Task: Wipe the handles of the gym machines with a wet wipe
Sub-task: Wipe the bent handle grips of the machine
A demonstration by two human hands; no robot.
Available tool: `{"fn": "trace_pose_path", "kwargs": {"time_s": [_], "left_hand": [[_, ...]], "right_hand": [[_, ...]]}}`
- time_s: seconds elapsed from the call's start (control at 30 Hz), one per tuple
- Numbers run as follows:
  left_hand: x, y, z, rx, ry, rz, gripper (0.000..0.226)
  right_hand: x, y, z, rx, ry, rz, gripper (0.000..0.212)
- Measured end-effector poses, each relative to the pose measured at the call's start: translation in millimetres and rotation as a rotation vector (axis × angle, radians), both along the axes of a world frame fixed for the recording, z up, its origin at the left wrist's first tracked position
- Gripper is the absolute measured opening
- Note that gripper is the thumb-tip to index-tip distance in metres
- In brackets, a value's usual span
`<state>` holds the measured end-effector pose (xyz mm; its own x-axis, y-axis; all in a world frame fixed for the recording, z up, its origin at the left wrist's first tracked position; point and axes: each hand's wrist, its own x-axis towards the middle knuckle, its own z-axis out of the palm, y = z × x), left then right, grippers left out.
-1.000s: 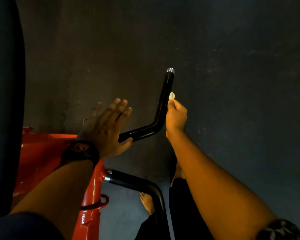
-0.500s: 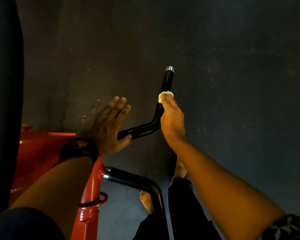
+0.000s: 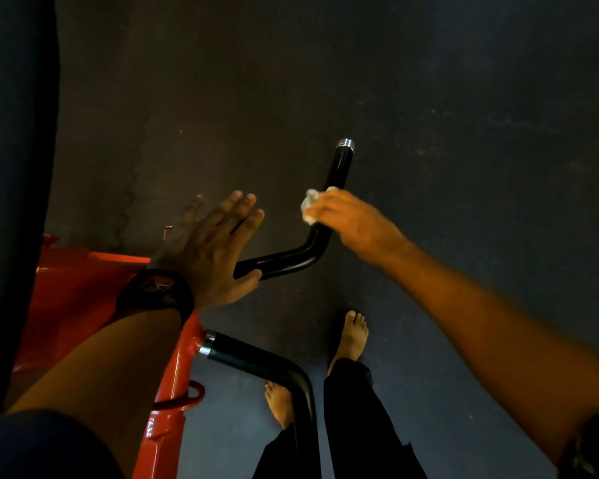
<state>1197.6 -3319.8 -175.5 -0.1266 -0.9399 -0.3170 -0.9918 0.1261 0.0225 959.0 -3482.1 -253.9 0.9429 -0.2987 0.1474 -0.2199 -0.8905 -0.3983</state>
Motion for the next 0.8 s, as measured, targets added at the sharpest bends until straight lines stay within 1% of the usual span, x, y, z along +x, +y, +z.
{"fn": "trace_pose_path", "kwargs": {"time_s": [0.07, 0.1, 0.13, 0.2, 0.23, 0.3, 0.33, 0.37, 0.43, 0.47, 0.5, 0.53, 0.57, 0.6, 0.63, 0.73, 0.77, 0.8], "left_hand": [[0, 0, 0, -0.003, 0.001, -0.003, 0.092], [0, -1, 1, -0.003, 0.005, -0.002, 0.092], [0, -1, 1, -0.005, 0.012, -0.003, 0.092], [1, -1, 2, -0.009, 0.023, 0.004, 0.092], [1, -1, 3, -0.009, 0.023, 0.004, 0.092], [1, -1, 2, -0.005, 0.023, 0.005, 0.092], [1, 0, 2, 0.003, 0.018, 0.01, 0.092], [0, -1, 2, 0.015, 0.012, 0.01, 0.093], [1, -2, 2, 0.037, 0.0, 0.007, 0.094], [1, -2, 2, 0.041, -0.002, 0.007, 0.094], [1, -2, 2, 0.042, 0.0, 0.008, 0.094], [1, -1, 2, 0.043, 0.004, 0.01, 0.094], [1, -1, 2, 0.04, 0.005, 0.015, 0.094], [0, -1, 2, 0.039, 0.007, 0.016, 0.094], [0, -1, 2, 0.035, 0.011, 0.014, 0.094], [1, -1, 3, 0.015, 0.032, 0.008, 0.093], [1, -2, 3, 0.016, 0.034, 0.003, 0.093], [1, -2, 3, 0.019, 0.035, 0.001, 0.093]], "right_hand": [[4, -22, 3, 0.042, -0.021, -0.095, 0.035], [7, -23, 3, 0.054, 0.028, -0.11, 0.032], [10, -20, -1, 0.026, 0.057, -0.056, 0.027], [9, -22, -4, 0.003, 0.113, 0.079, 0.027], [8, -28, 0, 0.002, 0.123, 0.081, 0.027], [10, -43, 5, 0.023, 0.085, -0.089, 0.023], [13, -49, 6, 0.01, 0.078, -0.131, 0.021], [19, -49, 8, -0.011, 0.11, -0.099, 0.019], [26, -42, 9, -0.089, 0.192, 0.152, 0.02], [25, -43, 9, -0.103, 0.216, 0.235, 0.022], [22, -48, 13, -0.082, 0.226, 0.218, 0.022], [19, -58, 14, -0.048, 0.187, 0.122, 0.021], [16, -66, 17, -0.017, 0.14, -0.023, 0.022], [14, -70, 15, 0.002, 0.127, -0.128, 0.023], [17, -67, 14, -0.018, 0.15, -0.143, 0.023], [22, -54, 5, -0.074, 0.22, 0.167, 0.028], [22, -58, 7, -0.082, 0.244, 0.177, 0.028], [22, -66, 8, -0.11, 0.241, 0.113, 0.026]]}}
